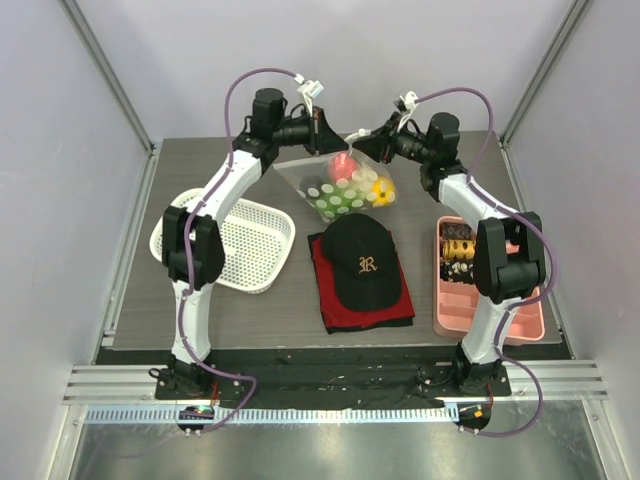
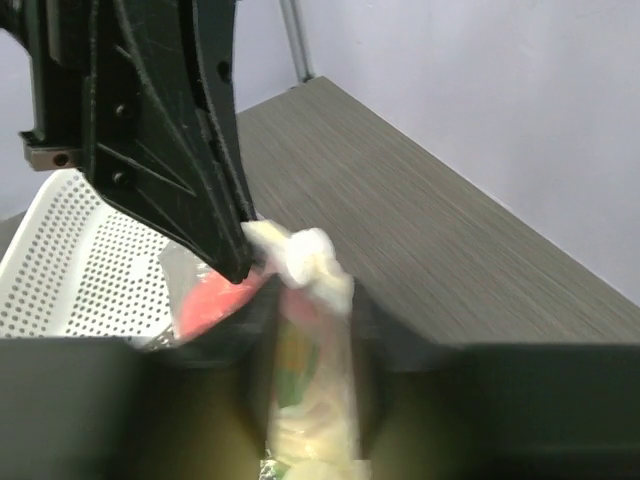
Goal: Open the zip-top bag and remove the fake food
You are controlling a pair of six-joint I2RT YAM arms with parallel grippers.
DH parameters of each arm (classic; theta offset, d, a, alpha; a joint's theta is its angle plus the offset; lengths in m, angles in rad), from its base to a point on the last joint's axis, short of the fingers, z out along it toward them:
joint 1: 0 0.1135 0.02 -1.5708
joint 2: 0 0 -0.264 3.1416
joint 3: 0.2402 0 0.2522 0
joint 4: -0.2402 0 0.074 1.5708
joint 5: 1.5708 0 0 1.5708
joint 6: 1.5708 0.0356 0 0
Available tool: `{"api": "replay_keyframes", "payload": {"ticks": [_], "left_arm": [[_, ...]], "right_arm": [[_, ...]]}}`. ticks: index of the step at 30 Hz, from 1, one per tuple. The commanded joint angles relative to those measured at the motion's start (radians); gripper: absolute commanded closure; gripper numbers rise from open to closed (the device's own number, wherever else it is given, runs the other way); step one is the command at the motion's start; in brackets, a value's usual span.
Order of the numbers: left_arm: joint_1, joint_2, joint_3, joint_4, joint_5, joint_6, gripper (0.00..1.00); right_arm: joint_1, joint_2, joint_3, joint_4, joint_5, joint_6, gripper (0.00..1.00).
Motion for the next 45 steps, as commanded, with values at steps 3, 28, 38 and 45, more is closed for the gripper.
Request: {"api": "replay_keyframes", "payload": {"ticks": [3, 28, 38, 45], "left_arm": [[0.005, -0.069, 0.014, 0.085, 0.029, -0.041, 0.87], [-0.009, 0.051, 0.148, 0.144, 0.195, 0.006, 0.66], [-0.011, 0.025, 0.120, 0.064, 0.124, 0.121, 0.67], [-0.023, 0.025, 0.102, 0.108, 0.106, 0.100, 0.69]], "right_arm": [[-0.005, 0.034, 0.074, 0.106, -0.081, 0.102, 0.96], [0.008, 0.051, 0.205, -0.167, -0.219, 0.072, 0.99], [0.015, 0.060, 0.224, -0.197, -0.221, 0.062, 0.99], [0.021, 0.061, 0.224, -0.196, -0.216, 0.067, 0.98]]}}
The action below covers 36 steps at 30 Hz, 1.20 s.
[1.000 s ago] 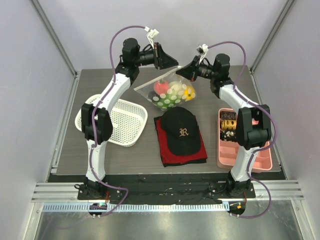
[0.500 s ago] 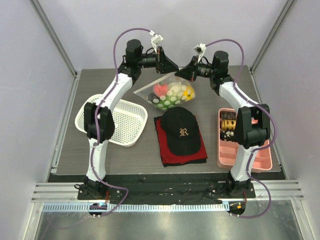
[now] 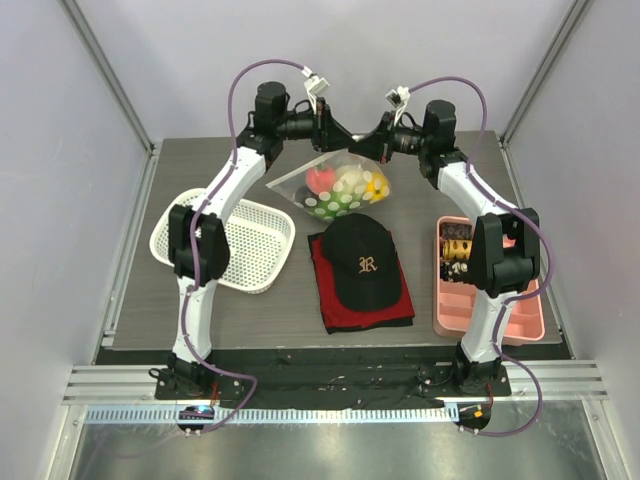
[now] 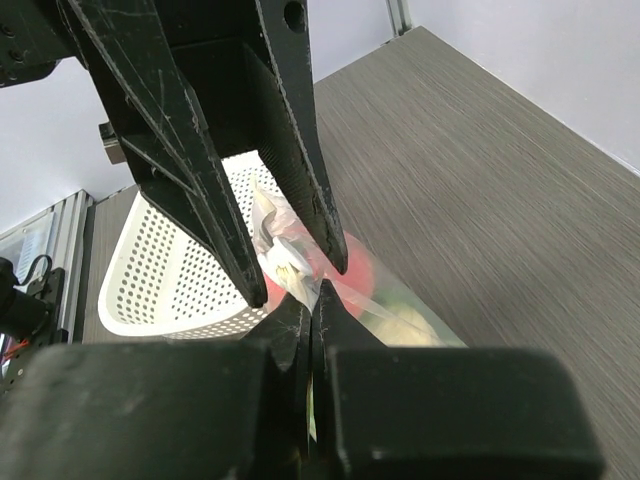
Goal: Open the zip-top bag and remove the fake food
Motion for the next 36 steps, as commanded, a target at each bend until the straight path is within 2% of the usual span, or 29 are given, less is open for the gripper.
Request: {"api": "replay_keyframes", "payload": {"ticks": [1, 4, 8, 12, 13, 18, 23, 27, 34, 36], "left_arm": [[-0.013, -0.035, 0.002, 0.045, -0.023, 0.005, 0.69], [-0.017, -0.030, 0.013, 0.045, -0.030, -0.003, 0.77], [-0.016, -0.024, 0.012, 0.092, -0.031, -0.043, 0.80], [-0.014, -0.024, 0.022, 0.077, -0.030, -0.035, 0.99], [-0.014, -0.025, 0.022, 0.054, -0.040, -0.023, 1.00], [0.013, -0.091, -0.080, 0.016, -0.102, 0.028, 1.00], [0.047, -0.148, -0.151, -0.117, -0.143, 0.080, 1.00], [0.082, -0.226, -0.252, -0.228, -0.244, 0.120, 1.00], [0.158, -0.429, -0.549, -0.300, -0.430, 0.063, 1.00], [0.167, -0.472, -0.615, -0.326, -0.439, 0.045, 1.00]], "right_arm": [[0.011, -0.006, 0.051, 0.042, -0.013, -0.001, 0.98], [0.012, -0.005, 0.051, 0.062, -0.013, 0.016, 0.99], [0.012, -0.003, 0.056, 0.065, -0.019, 0.022, 0.99], [0.014, -0.011, 0.050, 0.076, -0.004, 0.036, 0.99], [0.011, -0.013, 0.044, 0.083, 0.012, 0.040, 0.99], [-0.040, -0.022, -0.031, 0.293, 0.098, 0.220, 0.99], [-0.077, -0.023, -0.053, 0.304, 0.226, 0.257, 0.99], [-0.113, -0.020, -0.056, 0.277, 0.283, 0.244, 0.99], [-0.130, 0.056, -0.046, 0.408, 0.268, 0.355, 0.99], [-0.129, 0.069, -0.045, 0.415, 0.291, 0.352, 0.98]]}}
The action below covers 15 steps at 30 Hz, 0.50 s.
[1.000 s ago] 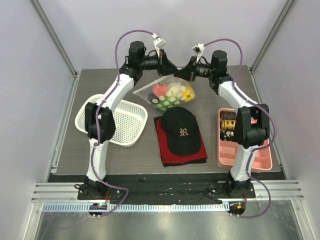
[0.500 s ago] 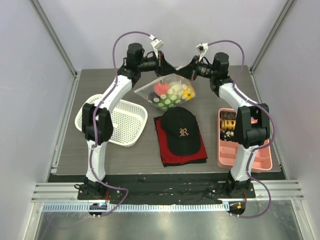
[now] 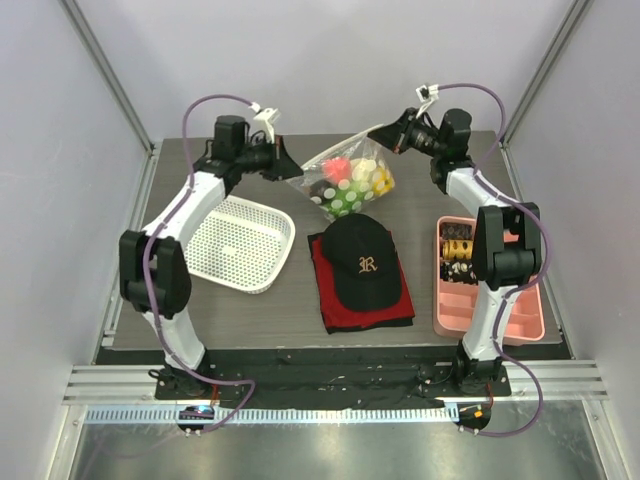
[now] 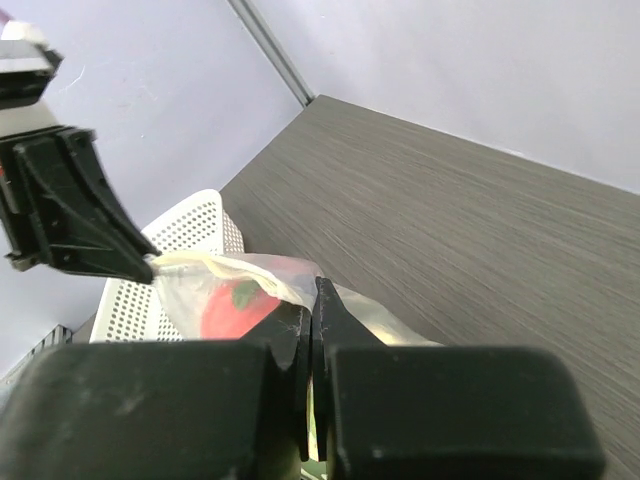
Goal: Open the zip-top bag and remove the fake food
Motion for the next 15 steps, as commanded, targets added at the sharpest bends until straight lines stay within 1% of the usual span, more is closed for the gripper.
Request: {"api": "replay_keyframes", "payload": {"ticks": [1, 4, 5, 6, 7, 8, 9, 10, 11, 12, 13, 14, 15], "left_arm": [[0.043, -0.125, -0.114, -0.119, -0.129, -0.037, 1.00], [0.041, -0.191, -0.199, -0.133, -0.136, -0.055, 1.00], [0.041, -0.208, -0.213, -0.127, -0.085, -0.054, 0.98], [0.043, -0.232, -0.221, -0.121, -0.049, -0.054, 0.94], [0.041, -0.242, -0.217, -0.101, -0.016, -0.058, 0.89], [0.041, -0.245, -0.203, -0.092, 0.045, -0.066, 0.76], [0.041, -0.240, -0.181, -0.077, 0.070, -0.093, 0.70], [0.041, -0.229, -0.130, -0.063, 0.085, -0.103, 0.65], [0.041, -0.219, -0.093, -0.048, 0.094, -0.116, 0.45], [0.041, -0.197, -0.054, -0.050, 0.087, -0.133, 0.36], [0.041, -0.152, 0.033, -0.057, 0.073, -0.138, 0.31], [0.041, -0.119, 0.075, -0.067, 0.067, -0.142, 0.29], [0.040, -0.090, 0.114, -0.073, 0.059, -0.153, 0.29]], "right_arm": [[-0.022, 0.026, 0.034, 0.140, 0.096, 0.049, 0.99], [-0.022, 0.043, 0.063, 0.104, 0.082, 0.037, 0.98], [-0.020, 0.051, 0.080, 0.104, 0.066, 0.043, 0.99], [-0.014, 0.059, 0.091, 0.112, 0.043, 0.049, 0.99], [-0.011, 0.078, 0.099, 0.129, -0.029, 0.076, 0.99], [-0.007, 0.085, 0.103, 0.194, -0.062, 0.096, 0.99], [-0.001, 0.089, 0.093, 0.246, -0.086, 0.124, 0.98], [-0.001, 0.092, 0.082, 0.305, -0.111, 0.153, 0.98], [-0.001, 0.106, 0.074, 0.410, -0.148, 0.223, 0.99], [0.003, 0.115, 0.080, 0.451, -0.175, 0.257, 0.99], [0.007, 0.128, 0.089, 0.480, -0.198, 0.285, 0.99], [0.009, 0.138, 0.099, 0.494, -0.221, 0.311, 0.99], [0.013, 0.137, 0.097, 0.494, -0.226, 0.307, 0.98]]}}
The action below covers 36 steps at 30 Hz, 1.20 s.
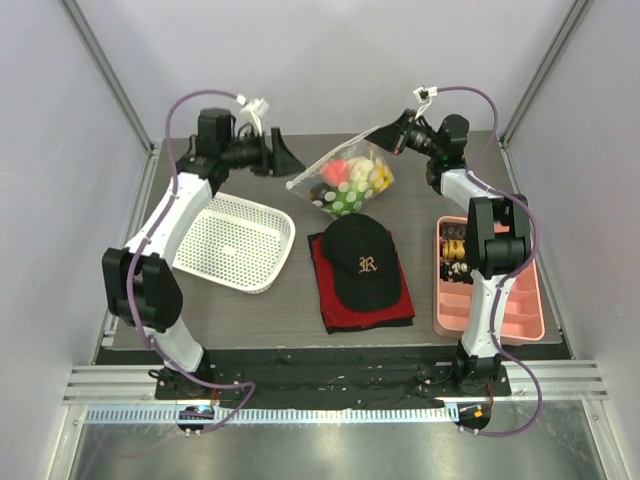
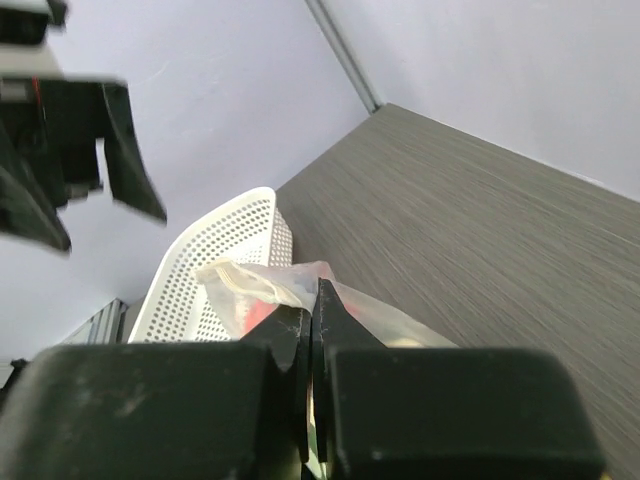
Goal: Open the zip-top bag and remove the fake food
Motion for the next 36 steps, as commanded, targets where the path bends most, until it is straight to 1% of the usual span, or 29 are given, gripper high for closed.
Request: {"api": "replay_keyframes", "payload": {"ticks": [1, 2, 4, 5, 8, 10, 13, 15, 17, 21, 22, 27, 32, 36], "left_arm": [[-0.001, 0.128, 0.260, 0.033, 0.027, -0.051, 0.31], [-0.012, 0.153, 0.288, 0.034, 0.024, -0.053, 0.36], [-0.029, 0.194, 0.337, 0.059, 0.018, -0.050, 0.41], [-0.039, 0.224, 0.363, 0.074, 0.018, -0.044, 0.45], [-0.084, 0.276, 0.415, 0.090, 0.007, 0.013, 0.50], [-0.119, 0.294, 0.444, 0.070, -0.011, 0.048, 0.50], [-0.165, 0.337, 0.518, 0.013, -0.071, 0.119, 0.51], [-0.182, 0.351, 0.544, 0.005, -0.145, 0.151, 0.53], [-0.203, 0.354, 0.546, 0.018, -0.220, 0.166, 0.58], [-0.226, 0.357, 0.546, 0.027, -0.309, 0.182, 0.64], [-0.230, 0.365, 0.556, 0.021, -0.323, 0.186, 0.68], [-0.237, 0.376, 0.566, 0.002, -0.335, 0.191, 0.72], [-0.245, 0.386, 0.580, -0.015, -0.334, 0.206, 0.73], [-0.253, 0.386, 0.570, -0.019, -0.314, 0.217, 0.70]], "right_arm": [[0.014, 0.004, 0.057, 0.222, -0.102, 0.109, 0.99], [0.019, 0.000, 0.059, 0.193, -0.113, 0.082, 0.98], [0.025, -0.012, 0.062, 0.143, -0.115, 0.039, 0.99], [0.029, -0.015, 0.065, 0.095, -0.115, 0.020, 0.99], [0.032, -0.019, 0.068, 0.063, -0.116, -0.002, 0.98], [0.032, -0.020, 0.071, 0.050, -0.115, -0.012, 0.99], [0.034, -0.026, 0.074, 0.008, -0.115, -0.037, 0.99], [0.034, -0.026, 0.077, 0.006, -0.113, -0.038, 0.99], [0.036, -0.028, 0.079, 0.001, -0.113, -0.038, 0.98], [0.039, -0.028, 0.079, -0.006, -0.115, -0.043, 0.99], [0.040, -0.028, 0.079, -0.006, -0.115, -0.041, 0.98], [0.042, -0.028, 0.079, -0.011, -0.113, -0.046, 0.99], [0.045, -0.028, 0.088, -0.012, -0.112, -0.046, 0.98], [0.045, -0.026, 0.088, -0.017, -0.113, -0.046, 0.99]]}}
